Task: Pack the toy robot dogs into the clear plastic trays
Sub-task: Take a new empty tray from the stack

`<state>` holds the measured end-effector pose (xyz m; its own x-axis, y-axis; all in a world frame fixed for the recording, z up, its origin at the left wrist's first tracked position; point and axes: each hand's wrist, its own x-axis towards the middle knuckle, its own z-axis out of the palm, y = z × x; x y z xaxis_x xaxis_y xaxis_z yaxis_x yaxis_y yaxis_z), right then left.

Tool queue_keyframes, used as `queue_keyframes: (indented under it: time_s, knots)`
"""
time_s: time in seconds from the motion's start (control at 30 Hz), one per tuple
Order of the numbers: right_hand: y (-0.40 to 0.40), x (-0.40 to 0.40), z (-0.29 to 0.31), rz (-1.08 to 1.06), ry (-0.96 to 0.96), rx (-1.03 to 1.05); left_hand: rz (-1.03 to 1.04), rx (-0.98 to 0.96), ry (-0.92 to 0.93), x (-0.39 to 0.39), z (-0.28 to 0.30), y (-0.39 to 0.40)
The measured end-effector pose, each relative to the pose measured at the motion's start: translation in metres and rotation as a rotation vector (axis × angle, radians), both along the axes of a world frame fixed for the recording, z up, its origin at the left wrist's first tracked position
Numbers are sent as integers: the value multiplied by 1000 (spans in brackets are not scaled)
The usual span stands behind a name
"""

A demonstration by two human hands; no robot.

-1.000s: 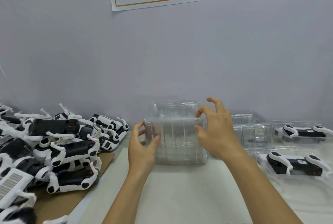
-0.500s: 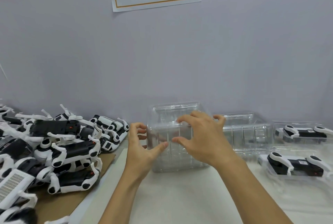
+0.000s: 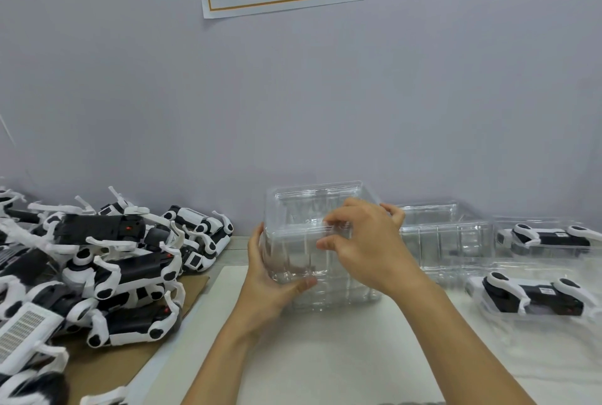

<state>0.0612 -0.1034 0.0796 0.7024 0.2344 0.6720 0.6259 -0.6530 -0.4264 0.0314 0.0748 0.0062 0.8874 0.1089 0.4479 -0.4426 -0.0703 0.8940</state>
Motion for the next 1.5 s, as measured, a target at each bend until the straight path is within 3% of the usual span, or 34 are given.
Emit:
queue_keyframes:
  time_s: [0.3, 0.87, 1.2, 1.5]
  knots:
    - [1, 1, 3, -38, 18, 64, -8, -1, 115, 2, -6, 0]
    - [-2, -5, 16, -12, -3, 130, 40, 19, 112, 1, -6, -2]
    - [-8, -1, 14, 0, 17, 60, 93, 3, 105, -1, 6, -2]
    - [-10, -6, 21, 27, -92, 184, 169, 131, 143, 3, 4, -3]
